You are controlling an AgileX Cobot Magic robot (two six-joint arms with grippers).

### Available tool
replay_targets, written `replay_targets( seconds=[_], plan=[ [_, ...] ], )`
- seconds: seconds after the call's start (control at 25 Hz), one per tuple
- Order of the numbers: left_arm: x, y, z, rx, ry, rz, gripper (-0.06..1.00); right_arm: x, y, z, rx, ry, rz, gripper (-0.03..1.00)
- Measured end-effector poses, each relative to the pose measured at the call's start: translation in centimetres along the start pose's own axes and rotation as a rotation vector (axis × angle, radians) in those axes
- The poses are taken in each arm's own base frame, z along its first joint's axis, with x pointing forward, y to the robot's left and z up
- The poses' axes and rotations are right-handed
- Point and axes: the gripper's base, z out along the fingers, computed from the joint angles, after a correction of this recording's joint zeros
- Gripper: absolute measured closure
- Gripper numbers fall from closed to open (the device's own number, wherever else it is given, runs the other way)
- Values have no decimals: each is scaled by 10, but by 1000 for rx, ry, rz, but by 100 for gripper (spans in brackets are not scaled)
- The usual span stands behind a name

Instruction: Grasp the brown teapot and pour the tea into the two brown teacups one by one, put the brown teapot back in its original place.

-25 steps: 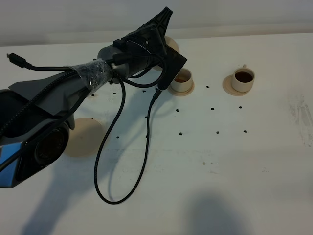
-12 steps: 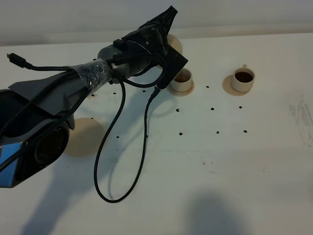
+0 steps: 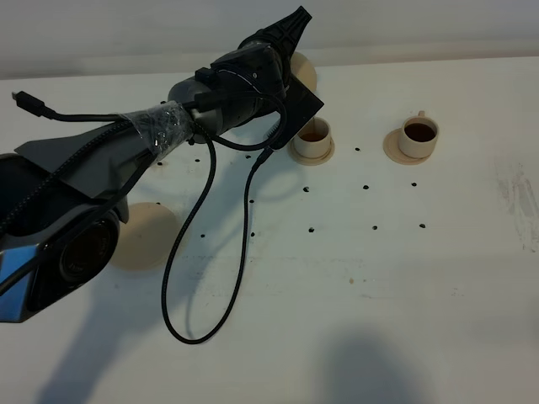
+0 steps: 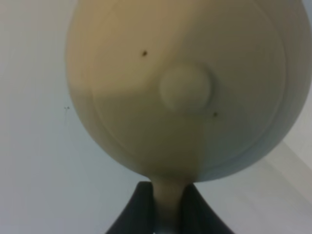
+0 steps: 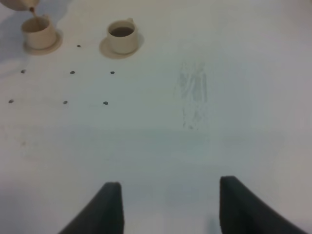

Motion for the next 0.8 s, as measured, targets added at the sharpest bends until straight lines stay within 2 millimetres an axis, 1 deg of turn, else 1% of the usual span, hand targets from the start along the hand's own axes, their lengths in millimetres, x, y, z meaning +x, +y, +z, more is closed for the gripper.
replay_targets(
  seconds=[0.32, 0.6, 0.8],
  plan=[
    [-1, 1, 0, -7, -2, 53, 86, 0, 0, 0, 0, 0, 0, 53],
    [-7, 7, -3, -59, -31, 67, 86, 0, 0, 0, 0, 0, 0, 53],
    [-7, 8, -3, -63, -30, 109, 86, 0, 0, 0, 0, 0, 0, 53]
  ],
)
